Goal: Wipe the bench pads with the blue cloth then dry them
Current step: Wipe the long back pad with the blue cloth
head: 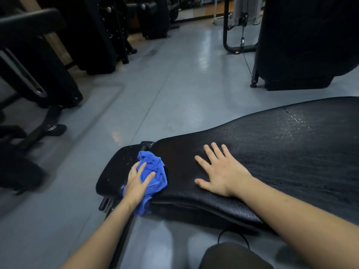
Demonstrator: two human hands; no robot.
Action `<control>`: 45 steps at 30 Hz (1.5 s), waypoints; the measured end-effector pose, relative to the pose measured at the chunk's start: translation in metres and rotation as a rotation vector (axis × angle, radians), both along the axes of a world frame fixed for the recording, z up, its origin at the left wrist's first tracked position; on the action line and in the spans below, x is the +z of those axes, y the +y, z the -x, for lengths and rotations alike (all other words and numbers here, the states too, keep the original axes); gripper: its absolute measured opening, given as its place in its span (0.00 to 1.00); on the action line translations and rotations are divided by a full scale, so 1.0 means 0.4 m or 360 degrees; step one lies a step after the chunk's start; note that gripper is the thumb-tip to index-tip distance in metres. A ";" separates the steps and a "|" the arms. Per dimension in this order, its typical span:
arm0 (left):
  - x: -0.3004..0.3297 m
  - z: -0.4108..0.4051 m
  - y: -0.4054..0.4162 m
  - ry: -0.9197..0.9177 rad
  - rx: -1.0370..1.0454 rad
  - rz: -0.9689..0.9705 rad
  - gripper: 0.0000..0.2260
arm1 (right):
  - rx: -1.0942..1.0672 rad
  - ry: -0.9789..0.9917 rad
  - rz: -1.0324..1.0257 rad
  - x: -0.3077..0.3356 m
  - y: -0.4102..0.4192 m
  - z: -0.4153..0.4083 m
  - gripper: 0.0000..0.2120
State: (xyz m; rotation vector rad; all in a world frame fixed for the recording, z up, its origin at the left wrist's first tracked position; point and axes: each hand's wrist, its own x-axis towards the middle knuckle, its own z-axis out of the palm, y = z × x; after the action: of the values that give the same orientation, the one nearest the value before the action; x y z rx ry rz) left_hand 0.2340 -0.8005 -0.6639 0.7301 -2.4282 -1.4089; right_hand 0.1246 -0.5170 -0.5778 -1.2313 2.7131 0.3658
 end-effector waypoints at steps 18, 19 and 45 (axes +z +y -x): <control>0.037 -0.051 0.204 0.0101 -0.0759 0.1227 0.45 | -0.0004 -0.0006 0.0015 0.001 -0.002 0.006 0.39; 0.038 -0.046 0.218 0.0134 -0.0779 0.1265 0.46 | -0.0004 -0.0008 0.0019 0.002 -0.002 0.006 0.38; 0.126 -0.034 0.551 0.0596 -0.1237 0.1292 0.44 | -0.0236 0.0014 0.0078 0.149 0.413 0.142 0.28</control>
State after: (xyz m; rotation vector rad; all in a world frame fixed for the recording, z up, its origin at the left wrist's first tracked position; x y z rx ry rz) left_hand 0.2475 -0.5800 -0.6134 -0.6502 -2.6900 -0.4851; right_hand 0.0678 -0.3518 -0.5184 -1.0336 2.8145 0.2887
